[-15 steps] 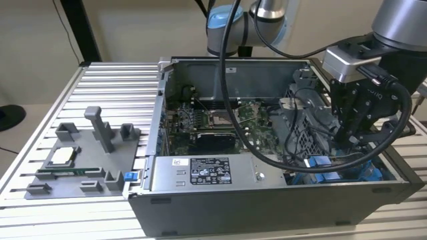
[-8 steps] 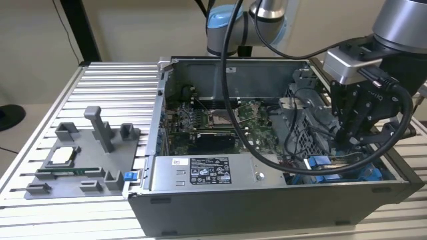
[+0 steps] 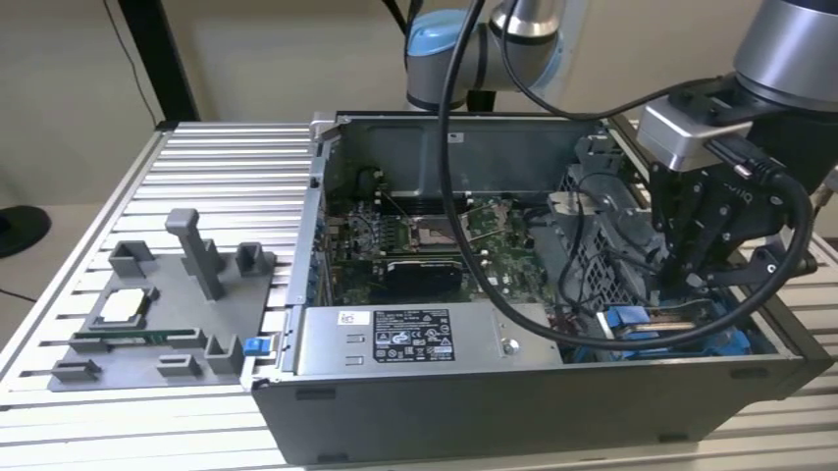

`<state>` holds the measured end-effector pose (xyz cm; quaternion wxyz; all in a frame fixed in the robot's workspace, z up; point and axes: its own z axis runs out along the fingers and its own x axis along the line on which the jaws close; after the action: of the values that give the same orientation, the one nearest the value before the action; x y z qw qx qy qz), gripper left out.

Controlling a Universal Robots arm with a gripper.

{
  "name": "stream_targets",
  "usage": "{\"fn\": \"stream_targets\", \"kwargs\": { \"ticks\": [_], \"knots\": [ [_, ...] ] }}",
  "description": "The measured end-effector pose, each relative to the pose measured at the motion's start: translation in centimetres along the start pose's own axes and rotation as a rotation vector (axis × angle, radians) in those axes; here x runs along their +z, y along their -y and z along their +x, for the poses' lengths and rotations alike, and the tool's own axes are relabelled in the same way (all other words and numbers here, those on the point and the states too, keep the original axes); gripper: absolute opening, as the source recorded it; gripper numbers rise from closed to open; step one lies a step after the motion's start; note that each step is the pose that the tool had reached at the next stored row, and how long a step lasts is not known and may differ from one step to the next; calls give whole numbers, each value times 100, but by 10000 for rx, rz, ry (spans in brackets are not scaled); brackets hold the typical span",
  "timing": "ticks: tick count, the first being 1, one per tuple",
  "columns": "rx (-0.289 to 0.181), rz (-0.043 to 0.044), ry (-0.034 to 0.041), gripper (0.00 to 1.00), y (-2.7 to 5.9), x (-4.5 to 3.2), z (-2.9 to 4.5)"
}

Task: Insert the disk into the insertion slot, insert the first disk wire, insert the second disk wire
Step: 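Insert the first disk wire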

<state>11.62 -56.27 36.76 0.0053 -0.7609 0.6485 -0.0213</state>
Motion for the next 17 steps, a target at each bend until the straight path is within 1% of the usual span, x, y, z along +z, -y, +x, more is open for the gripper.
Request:
{"fn": "stream_targets", "kwargs": {
  "ticks": [6, 13, 17],
  "knots": [
    [-2, -75, 12, 0, 10, 21, 8],
    [-5, -206, 33, 0, 20, 53, 14],
    [-7, -298, 47, 0, 25, 68, 15]
  ]
}}
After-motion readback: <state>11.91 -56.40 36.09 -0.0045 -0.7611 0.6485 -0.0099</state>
